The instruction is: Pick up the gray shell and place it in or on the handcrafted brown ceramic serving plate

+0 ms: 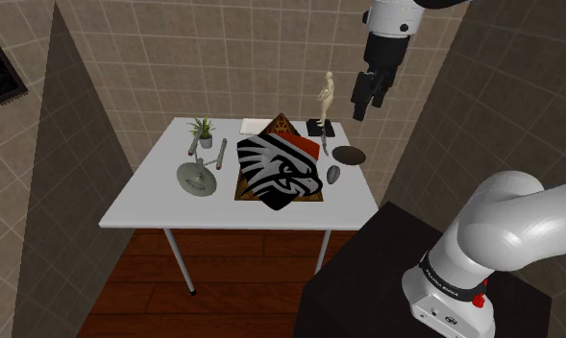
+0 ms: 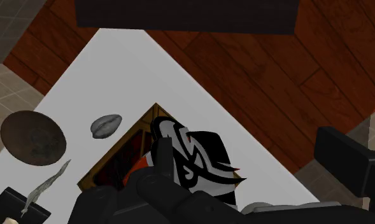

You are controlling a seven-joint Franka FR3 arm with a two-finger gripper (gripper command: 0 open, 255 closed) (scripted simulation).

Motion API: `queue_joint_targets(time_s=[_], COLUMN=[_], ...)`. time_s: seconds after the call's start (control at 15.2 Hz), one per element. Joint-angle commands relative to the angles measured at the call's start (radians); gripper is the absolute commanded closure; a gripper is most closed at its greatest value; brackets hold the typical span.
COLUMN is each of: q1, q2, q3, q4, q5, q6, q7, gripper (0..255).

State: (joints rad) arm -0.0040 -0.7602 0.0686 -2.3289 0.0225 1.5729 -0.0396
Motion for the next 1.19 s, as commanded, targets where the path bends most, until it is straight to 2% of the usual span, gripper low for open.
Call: queue_joint_targets(time_s=[0.0,0.53,1.12], q1=[0.0,-0.05,-0.093], q2=[0.0,0.108,0.342], q3=[0.0,-0.098,-0.212], q4=[0.0,-0.141,-0.199], q5=[0.0,-0.024,-0.014], q6=[0.0,0.259,0.557], q7=[0.0,-0.066,-0.157], gripper=[0,0,0])
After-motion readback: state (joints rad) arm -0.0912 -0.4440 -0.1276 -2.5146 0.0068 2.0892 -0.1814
